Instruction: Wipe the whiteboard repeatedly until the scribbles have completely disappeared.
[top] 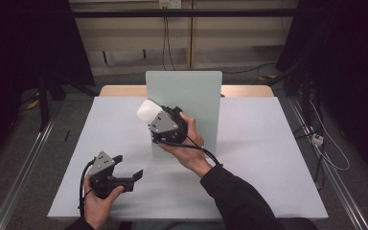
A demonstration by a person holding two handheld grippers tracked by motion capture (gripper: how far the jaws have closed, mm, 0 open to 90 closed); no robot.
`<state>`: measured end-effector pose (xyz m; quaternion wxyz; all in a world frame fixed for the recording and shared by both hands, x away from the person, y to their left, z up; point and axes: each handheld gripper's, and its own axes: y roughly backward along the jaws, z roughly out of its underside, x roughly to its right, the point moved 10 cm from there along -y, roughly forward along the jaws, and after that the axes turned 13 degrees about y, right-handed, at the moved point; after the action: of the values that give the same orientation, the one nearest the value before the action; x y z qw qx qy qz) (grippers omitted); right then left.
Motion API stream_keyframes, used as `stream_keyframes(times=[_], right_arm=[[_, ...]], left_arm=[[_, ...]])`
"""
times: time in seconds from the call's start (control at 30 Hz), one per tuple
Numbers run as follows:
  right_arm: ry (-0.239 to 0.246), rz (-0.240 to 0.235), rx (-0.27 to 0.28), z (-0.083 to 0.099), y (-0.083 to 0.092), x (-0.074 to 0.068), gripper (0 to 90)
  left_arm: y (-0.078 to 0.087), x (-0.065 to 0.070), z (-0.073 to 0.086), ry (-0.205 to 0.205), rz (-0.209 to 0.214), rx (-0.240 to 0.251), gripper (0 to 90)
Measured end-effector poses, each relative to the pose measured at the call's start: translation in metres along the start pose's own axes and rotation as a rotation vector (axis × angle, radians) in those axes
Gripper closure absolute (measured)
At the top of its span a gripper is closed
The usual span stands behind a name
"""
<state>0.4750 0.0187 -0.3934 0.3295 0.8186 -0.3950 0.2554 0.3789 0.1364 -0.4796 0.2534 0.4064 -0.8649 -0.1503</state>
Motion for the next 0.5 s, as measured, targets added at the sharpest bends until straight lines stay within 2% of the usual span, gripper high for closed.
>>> stream_keyframes(times=[0.13,0.5], right_arm=[[-0.009,0.003,0.007,-0.003,0.000,0.005,31.5],[-0.040,0.080,0.019,-0.010,0.008,0.043,31.4]], left_arm=[[0.000,-0.001,0.000,-0.002,-0.005,-0.003,6.1],[0.001,-0.001,0.000,0.000,-0.004,0.001,6.1]])
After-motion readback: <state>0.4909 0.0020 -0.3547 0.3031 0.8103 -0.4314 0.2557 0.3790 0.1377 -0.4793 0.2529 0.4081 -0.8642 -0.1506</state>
